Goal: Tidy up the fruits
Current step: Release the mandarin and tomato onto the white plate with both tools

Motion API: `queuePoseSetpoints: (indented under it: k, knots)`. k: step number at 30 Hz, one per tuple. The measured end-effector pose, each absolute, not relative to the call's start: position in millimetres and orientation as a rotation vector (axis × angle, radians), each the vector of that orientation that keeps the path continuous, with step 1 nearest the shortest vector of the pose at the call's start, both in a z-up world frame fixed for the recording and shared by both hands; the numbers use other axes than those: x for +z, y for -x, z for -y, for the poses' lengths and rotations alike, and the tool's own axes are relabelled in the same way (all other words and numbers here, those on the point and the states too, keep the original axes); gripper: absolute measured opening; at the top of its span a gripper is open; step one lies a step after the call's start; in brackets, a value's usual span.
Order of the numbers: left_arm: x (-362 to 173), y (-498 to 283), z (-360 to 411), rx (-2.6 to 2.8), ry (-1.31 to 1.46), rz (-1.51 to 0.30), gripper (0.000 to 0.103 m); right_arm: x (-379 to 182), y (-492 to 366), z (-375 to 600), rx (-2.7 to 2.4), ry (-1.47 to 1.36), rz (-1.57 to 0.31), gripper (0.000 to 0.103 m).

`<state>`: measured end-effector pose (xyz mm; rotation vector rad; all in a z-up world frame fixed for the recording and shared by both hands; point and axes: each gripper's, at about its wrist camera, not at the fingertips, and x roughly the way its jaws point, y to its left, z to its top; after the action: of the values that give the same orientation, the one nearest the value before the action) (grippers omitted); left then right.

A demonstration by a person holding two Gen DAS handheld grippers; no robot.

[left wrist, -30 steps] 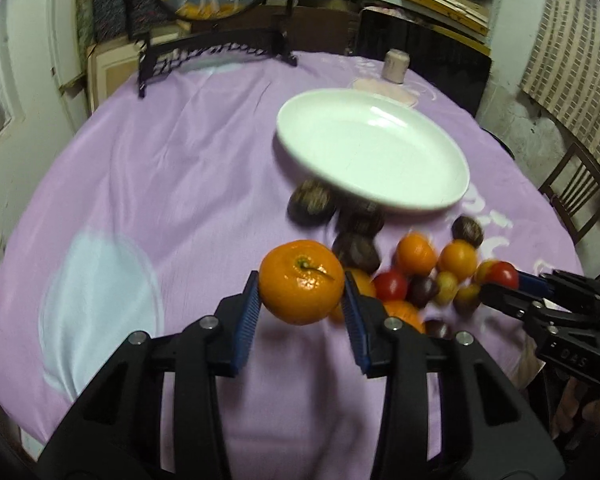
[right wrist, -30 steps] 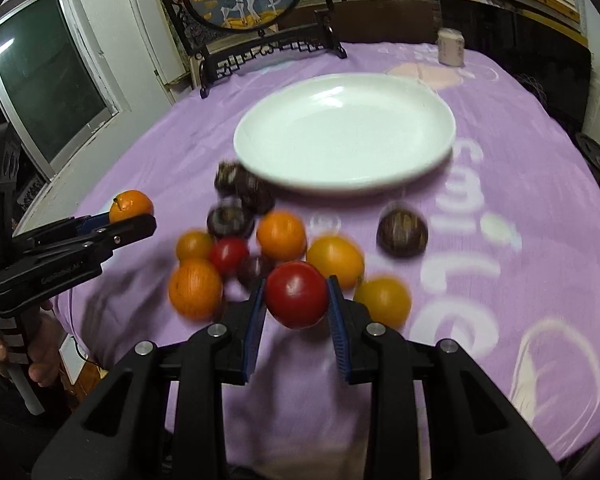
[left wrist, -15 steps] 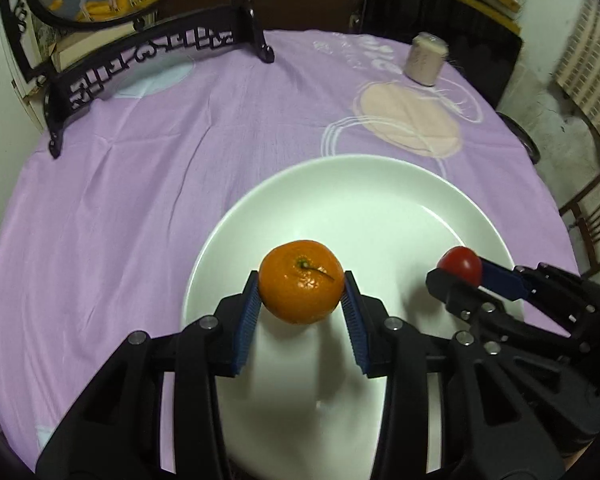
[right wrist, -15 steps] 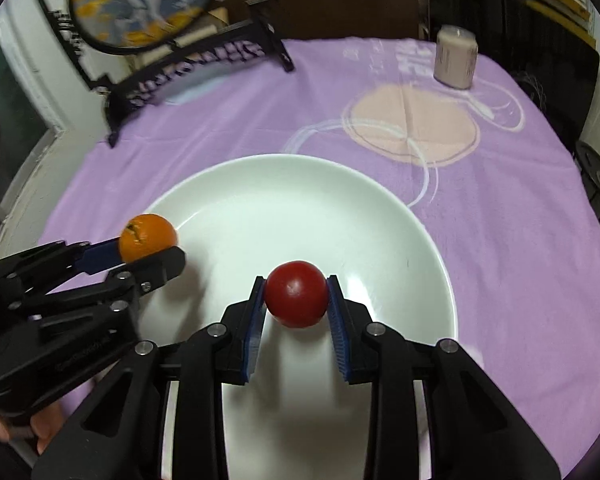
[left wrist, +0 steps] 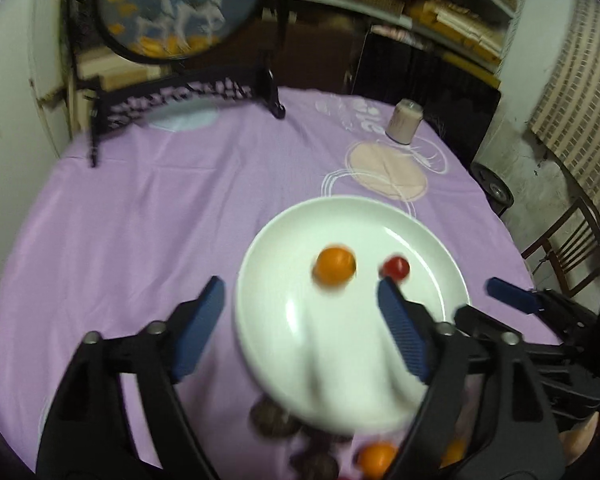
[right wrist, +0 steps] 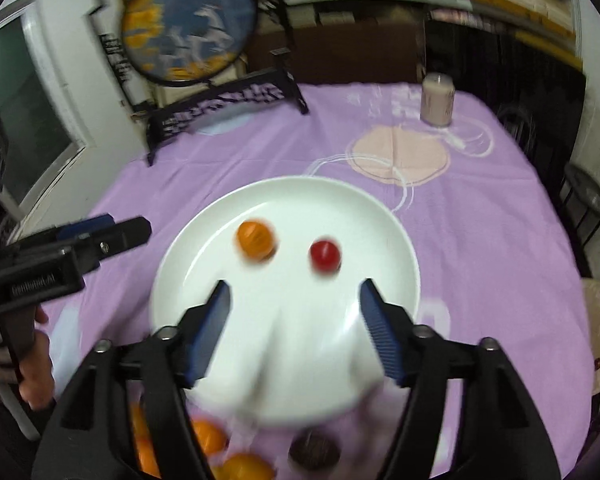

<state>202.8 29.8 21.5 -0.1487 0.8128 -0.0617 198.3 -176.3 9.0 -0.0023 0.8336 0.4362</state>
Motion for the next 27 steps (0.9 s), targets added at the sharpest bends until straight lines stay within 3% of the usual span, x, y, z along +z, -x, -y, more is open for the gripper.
queuePoseSetpoints:
  k: [9,27]
  knots:
    - [-19,-69,-25,-0.064,0.083,-0.794,0.087,-10,-85,185,0.357,0.069,-0.808,0.074]
    - [-57,-20,-18,-0.062,0.033,-0.873,0.087,-52,-49,200,0.249,0.145,-0.881,0.074]
